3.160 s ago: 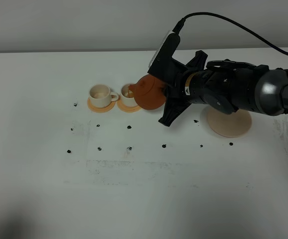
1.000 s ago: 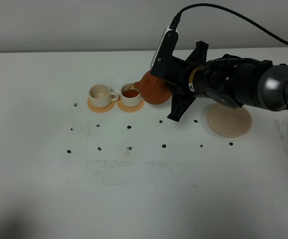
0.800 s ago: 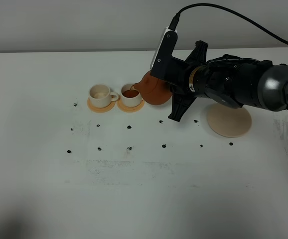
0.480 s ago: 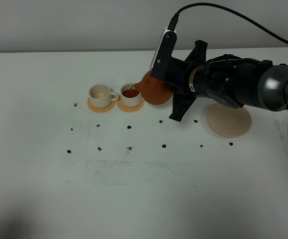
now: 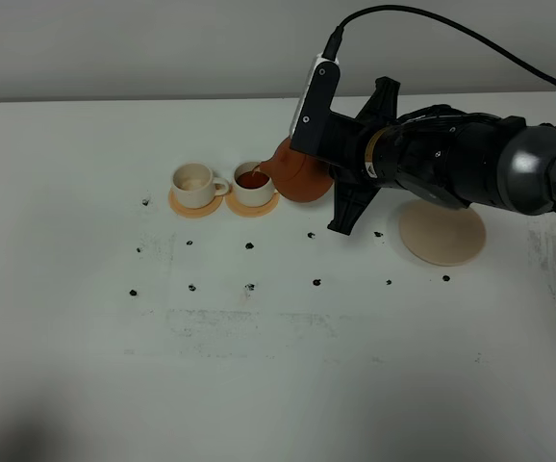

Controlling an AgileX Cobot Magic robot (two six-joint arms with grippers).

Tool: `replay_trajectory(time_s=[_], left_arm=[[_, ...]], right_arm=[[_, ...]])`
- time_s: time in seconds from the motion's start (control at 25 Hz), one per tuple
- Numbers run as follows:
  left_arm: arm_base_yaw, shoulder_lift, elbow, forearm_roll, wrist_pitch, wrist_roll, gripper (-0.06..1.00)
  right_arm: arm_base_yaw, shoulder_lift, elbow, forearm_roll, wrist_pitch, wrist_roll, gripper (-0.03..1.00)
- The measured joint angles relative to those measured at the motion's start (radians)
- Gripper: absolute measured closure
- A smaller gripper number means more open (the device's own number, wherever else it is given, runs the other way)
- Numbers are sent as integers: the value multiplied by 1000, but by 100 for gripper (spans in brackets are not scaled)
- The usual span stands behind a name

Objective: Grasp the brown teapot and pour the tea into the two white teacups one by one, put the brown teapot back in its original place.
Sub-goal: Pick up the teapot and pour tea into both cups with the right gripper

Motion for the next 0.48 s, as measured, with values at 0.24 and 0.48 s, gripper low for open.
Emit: replay_trajectory(time_s=[0.24, 0.48], left_arm=[[0, 0, 0, 0, 0, 0, 73], [0, 0, 0, 0, 0, 0, 73]], right_arm=[[0, 0, 0, -12, -13, 0, 88], [0, 0, 0, -31, -18, 0, 88]])
